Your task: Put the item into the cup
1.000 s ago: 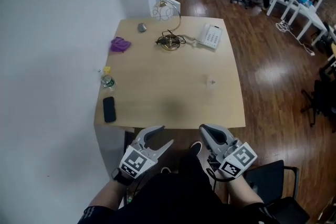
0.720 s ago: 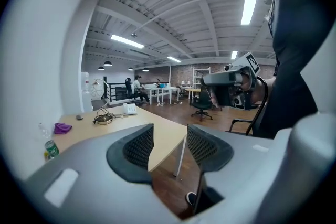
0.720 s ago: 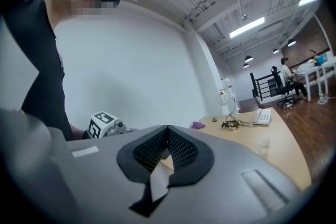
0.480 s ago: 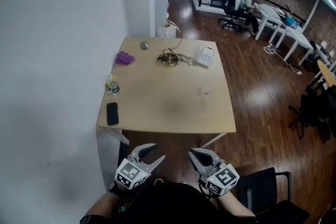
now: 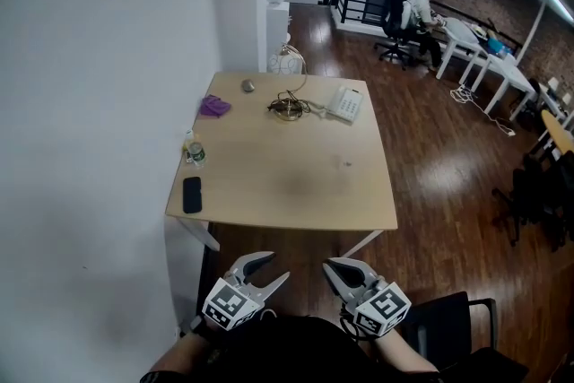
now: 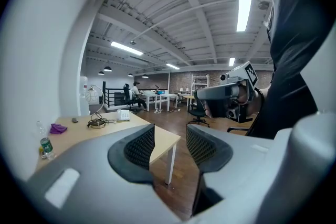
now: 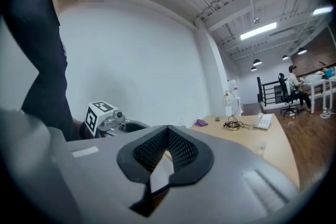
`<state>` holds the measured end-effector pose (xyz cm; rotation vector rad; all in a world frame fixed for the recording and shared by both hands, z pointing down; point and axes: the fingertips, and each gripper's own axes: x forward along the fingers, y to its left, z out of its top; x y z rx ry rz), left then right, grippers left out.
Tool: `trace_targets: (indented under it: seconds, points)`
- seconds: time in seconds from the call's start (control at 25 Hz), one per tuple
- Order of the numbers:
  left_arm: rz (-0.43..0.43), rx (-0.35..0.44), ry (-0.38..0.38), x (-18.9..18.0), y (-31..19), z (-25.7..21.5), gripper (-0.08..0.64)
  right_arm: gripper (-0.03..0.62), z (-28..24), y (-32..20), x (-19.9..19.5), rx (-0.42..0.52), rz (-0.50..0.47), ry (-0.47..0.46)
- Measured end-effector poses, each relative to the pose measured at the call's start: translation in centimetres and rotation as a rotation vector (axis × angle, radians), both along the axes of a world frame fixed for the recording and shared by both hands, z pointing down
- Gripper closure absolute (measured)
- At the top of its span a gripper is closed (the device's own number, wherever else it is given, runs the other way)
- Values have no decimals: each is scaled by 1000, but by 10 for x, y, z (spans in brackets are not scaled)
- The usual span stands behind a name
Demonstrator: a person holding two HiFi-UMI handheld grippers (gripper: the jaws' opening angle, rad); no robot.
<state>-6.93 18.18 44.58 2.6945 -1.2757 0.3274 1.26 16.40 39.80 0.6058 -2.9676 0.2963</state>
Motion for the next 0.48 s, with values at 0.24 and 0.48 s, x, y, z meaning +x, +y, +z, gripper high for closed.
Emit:
trace_targets:
  seconds: [0.24,0.48]
  points:
    - [11,28,-14,8,3,-6,379,584,-3,6,6,12,-7,2]
    - [9,31,-25,10,10,-9,382,584,-10,10,8,31,-9,5]
